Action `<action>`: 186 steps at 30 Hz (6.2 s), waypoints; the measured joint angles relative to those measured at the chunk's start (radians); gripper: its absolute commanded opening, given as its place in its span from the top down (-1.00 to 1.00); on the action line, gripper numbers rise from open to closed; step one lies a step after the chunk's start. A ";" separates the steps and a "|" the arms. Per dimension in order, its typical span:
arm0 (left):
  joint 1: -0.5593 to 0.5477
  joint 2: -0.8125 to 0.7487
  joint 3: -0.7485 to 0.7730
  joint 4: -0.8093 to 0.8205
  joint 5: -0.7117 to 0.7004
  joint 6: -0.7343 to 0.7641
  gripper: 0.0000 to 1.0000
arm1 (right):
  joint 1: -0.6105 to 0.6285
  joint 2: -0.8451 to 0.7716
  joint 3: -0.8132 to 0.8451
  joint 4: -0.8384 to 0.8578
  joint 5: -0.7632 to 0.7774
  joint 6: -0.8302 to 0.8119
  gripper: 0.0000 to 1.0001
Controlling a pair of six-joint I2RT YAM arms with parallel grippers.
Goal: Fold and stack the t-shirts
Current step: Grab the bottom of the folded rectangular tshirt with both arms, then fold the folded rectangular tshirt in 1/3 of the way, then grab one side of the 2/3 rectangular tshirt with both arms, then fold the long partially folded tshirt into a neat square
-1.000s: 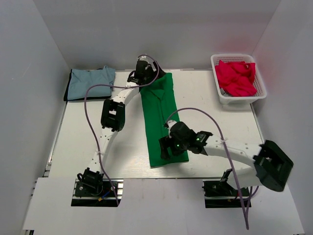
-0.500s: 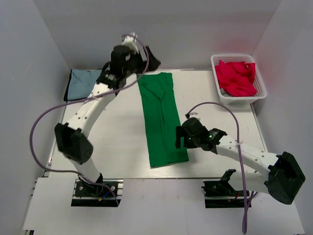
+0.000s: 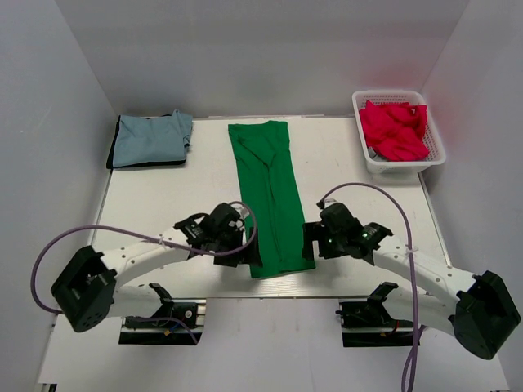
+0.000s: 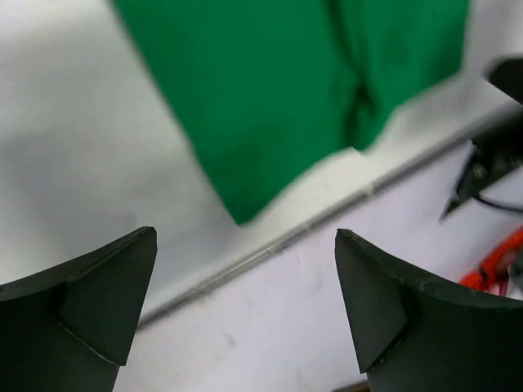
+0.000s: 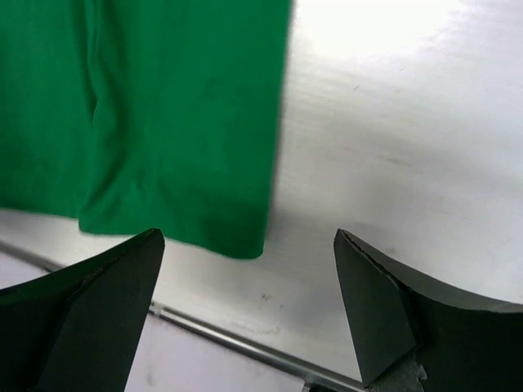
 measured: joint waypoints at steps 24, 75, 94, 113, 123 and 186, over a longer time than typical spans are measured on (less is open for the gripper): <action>-0.166 0.236 0.105 -0.097 -0.104 -0.060 0.11 | -0.005 0.043 -0.101 0.086 -0.168 -0.004 -0.64; 0.138 0.451 0.685 -0.035 -0.572 0.032 1.00 | -0.116 0.610 0.712 0.183 0.189 -0.062 1.00; 0.270 0.670 0.796 0.039 -0.443 0.076 1.00 | -0.218 0.928 0.933 0.229 0.057 -0.127 1.00; 0.341 0.795 0.955 -0.008 -0.427 0.070 -1.00 | -0.270 1.047 1.015 0.269 -0.067 -0.106 -0.81; 0.299 0.507 0.541 0.048 -0.246 0.074 -1.00 | -0.268 0.660 0.494 0.312 -0.171 -0.034 -0.81; 0.128 -0.148 0.262 -0.175 0.397 0.135 0.99 | -0.273 -0.030 0.459 -0.373 -0.505 -0.270 1.00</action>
